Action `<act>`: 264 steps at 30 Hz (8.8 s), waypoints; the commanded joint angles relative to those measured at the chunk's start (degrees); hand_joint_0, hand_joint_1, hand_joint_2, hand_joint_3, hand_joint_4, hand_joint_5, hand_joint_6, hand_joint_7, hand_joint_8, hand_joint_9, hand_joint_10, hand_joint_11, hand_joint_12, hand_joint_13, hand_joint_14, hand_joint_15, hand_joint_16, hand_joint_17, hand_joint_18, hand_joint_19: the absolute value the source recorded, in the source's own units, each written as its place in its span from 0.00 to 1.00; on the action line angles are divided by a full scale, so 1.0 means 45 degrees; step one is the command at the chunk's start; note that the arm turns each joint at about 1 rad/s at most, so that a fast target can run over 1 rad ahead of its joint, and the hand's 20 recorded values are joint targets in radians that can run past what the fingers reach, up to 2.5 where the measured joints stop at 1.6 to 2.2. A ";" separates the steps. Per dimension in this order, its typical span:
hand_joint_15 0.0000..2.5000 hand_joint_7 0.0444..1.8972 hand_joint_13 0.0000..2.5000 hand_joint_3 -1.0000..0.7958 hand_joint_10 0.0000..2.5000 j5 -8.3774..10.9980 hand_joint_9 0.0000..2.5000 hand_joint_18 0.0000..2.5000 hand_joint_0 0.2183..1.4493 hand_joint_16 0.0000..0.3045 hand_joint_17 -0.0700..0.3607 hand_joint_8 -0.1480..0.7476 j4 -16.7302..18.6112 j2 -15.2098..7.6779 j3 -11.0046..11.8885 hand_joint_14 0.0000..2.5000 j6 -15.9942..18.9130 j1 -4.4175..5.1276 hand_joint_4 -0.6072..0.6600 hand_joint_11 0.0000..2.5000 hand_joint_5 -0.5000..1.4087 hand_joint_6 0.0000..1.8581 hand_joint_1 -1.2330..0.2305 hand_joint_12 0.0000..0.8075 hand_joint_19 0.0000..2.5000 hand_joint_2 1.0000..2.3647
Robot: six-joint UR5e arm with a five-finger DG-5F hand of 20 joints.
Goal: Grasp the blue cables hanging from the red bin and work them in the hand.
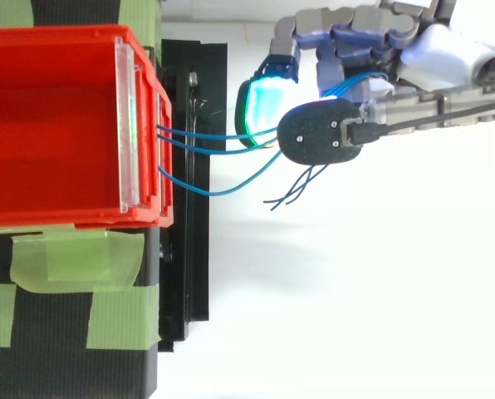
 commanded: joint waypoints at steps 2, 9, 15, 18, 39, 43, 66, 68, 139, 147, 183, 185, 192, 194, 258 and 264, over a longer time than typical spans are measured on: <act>0.73 0.66 0.33 0.74 1.00 -0.0213 0.13 0.40 0.68 0.17 0.42 0.66 0.0053 0.0012 -0.0004 1.00 -0.0168 -0.0062 0.54 1.00 0.33 0.34 0.35 0.63 0.17 0.14; 0.72 0.67 0.31 0.76 1.00 -0.0389 0.12 0.36 0.70 0.16 0.41 0.67 0.0034 0.0012 -0.0004 1.00 -0.0383 -0.0042 0.54 1.00 0.32 0.29 0.36 0.65 0.15 0.15; 0.76 0.69 0.31 0.50 1.00 -0.0389 0.11 0.44 0.65 0.15 0.41 0.68 0.0053 -0.0008 -0.0004 1.00 -0.0363 -0.0042 0.56 1.00 0.31 0.21 0.33 0.64 0.29 0.01; 0.75 0.70 0.31 0.32 1.00 -0.0389 0.12 0.45 0.64 0.15 0.40 0.67 0.0014 -0.0008 -0.0004 1.00 -0.0363 -0.0062 0.56 1.00 0.32 0.20 0.35 0.64 0.33 0.01; 0.75 0.67 0.32 0.17 1.00 -0.0369 0.13 0.47 0.56 0.15 0.40 0.69 -0.0142 -0.0008 -0.0004 1.00 -0.0402 -0.0023 0.62 1.00 0.30 0.31 0.33 0.64 0.33 0.01; 0.75 0.68 0.34 0.11 1.00 -0.0369 0.16 0.49 0.53 0.15 0.40 0.70 -0.0142 0.0012 -0.0004 1.00 -0.0402 -0.0023 0.63 1.00 0.32 0.31 0.35 0.64 0.30 0.01; 0.75 0.67 0.38 0.42 1.00 -0.0369 0.21 0.52 0.60 0.15 0.40 0.71 -0.0162 -0.0008 -0.0004 1.00 -0.0383 -0.0003 0.64 1.00 0.34 0.26 0.38 0.66 0.29 0.02; 0.74 0.68 0.38 0.45 1.00 -0.0369 0.21 0.52 0.61 0.15 0.40 0.71 -0.0162 -0.0008 -0.0004 1.00 -0.0363 -0.0003 0.65 1.00 0.34 0.26 0.38 0.66 0.29 0.02; 0.73 0.66 0.31 0.59 1.00 -0.0349 0.11 0.45 0.56 0.19 0.46 0.73 -0.0142 -0.0008 -0.0004 1.00 -0.0383 -0.0003 0.68 1.00 0.27 0.25 0.33 0.70 0.23 0.01; 0.73 0.64 0.32 0.70 1.00 -0.0369 0.10 0.46 0.59 0.21 0.50 0.73 -0.0162 -0.0008 -0.0004 1.00 -0.0304 -0.0062 0.70 1.00 0.27 0.28 0.32 0.72 0.17 0.01; 0.75 0.61 0.25 0.81 1.00 -0.0389 0.08 0.26 0.83 0.15 0.40 0.67 -0.0045 0.0012 0.0016 1.00 -0.0051 -0.0081 0.57 1.00 0.24 0.39 0.35 0.61 0.12 0.09; 0.76 0.61 0.24 0.82 1.00 -0.0389 0.08 0.25 0.84 0.15 0.40 0.67 -0.0045 -0.0008 0.0016 1.00 -0.0051 -0.0081 0.56 1.00 0.24 0.39 0.35 0.60 0.12 0.08; 0.79 0.61 0.21 0.84 1.00 -0.0408 0.08 0.22 0.88 0.15 0.40 0.65 0.0092 -0.0008 0.0016 1.00 -0.0109 -0.0101 0.52 1.00 0.25 0.41 0.35 0.58 0.12 0.03; 0.78 0.61 0.21 0.84 1.00 -0.0408 0.08 0.21 0.89 0.15 0.40 0.65 0.0151 0.0012 0.0016 1.00 -0.0129 -0.0120 0.51 1.00 0.26 0.41 0.35 0.57 0.12 0.02; 0.72 0.69 0.28 0.11 1.00 -0.1033 0.14 0.44 0.46 0.14 0.38 0.69 -0.0806 0.0012 0.0739 1.00 -0.0168 -0.0413 0.65 1.00 0.33 0.30 0.38 0.63 0.28 0.01; 0.72 0.69 0.31 0.03 1.00 -0.1033 0.17 0.48 0.46 0.14 0.39 0.68 -0.0806 0.0012 0.0739 1.00 -0.0168 -0.0433 0.65 1.00 0.35 0.31 0.39 0.63 0.29 0.00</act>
